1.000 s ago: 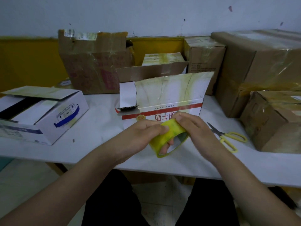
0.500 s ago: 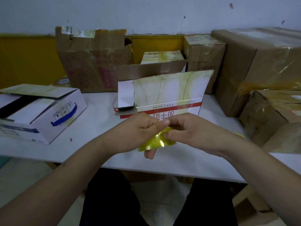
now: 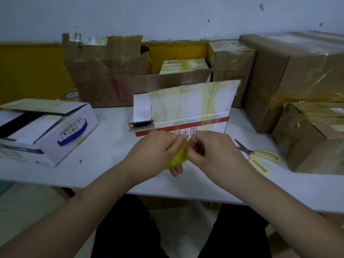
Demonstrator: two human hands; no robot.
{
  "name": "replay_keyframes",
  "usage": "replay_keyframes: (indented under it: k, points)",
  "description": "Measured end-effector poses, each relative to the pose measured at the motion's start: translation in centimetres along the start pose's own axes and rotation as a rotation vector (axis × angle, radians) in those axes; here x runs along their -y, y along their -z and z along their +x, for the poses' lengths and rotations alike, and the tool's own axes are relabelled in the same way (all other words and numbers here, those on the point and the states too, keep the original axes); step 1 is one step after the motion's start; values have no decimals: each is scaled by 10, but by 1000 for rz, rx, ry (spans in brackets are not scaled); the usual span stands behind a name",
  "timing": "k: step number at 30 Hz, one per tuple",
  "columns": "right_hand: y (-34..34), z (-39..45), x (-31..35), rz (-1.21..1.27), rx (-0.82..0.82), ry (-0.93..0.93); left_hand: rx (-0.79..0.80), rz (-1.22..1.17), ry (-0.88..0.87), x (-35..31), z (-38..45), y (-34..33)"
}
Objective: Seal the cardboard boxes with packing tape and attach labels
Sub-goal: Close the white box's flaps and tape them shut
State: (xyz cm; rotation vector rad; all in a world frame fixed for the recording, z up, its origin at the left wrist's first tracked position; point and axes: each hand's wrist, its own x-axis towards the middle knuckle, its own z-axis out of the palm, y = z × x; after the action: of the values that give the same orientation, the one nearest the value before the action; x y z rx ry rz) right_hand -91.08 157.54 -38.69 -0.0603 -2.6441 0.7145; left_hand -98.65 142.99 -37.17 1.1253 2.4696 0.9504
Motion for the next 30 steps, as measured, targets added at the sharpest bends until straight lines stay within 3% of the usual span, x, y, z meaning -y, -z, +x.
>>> replay_keyframes:
  k: [5, 8, 14, 16, 20, 22, 26, 30]
  points:
    - [3, 10, 1, -96, 112, 45, 5, 18, 20, 0, -1, -3]
    - [5, 13, -2, 3, 138, 13, -19, -36, 20, 3, -1, -3]
    - [21, 16, -19, 748, 128, -447, -124, -376, -39, 36, 0, 6]
    - [19, 15, -13, 807, 130, -446, -208, -444, -50, 43, 0, -1]
    - [22, 18, 7, 953, 187, -441, -617, -255, -71, 37, -14, -36]
    - [24, 20, 15, 990, 204, -458, -726, -203, -102, 25, -30, -56]
    - [19, 18, 35, 1020, 191, -519, -583, -271, -68, -1, -43, -75]
    - [17, 19, 44, 978, 143, -440, -629, -351, -49, -3, -36, -66]
